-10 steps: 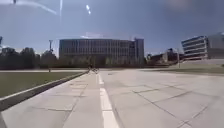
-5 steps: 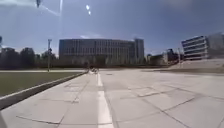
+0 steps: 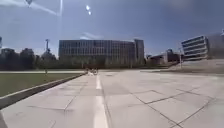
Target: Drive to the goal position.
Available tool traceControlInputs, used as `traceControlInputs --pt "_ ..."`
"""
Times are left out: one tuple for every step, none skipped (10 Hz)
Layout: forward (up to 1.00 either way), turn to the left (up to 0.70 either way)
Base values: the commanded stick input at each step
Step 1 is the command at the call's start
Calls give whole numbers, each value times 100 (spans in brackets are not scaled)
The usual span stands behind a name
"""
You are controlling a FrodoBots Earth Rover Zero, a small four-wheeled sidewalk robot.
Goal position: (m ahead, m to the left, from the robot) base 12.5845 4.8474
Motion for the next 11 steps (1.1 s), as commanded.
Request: traceControlInputs --pt "70 -1" --pt "70 -1" --pt "70 -1" --pt "70 -1" --pt "70 -1" --pt "70 -1" --pt "70 -1" --pt "70 -1" --pt "70 -1" --pt "70 -1" --pt "70 -1"
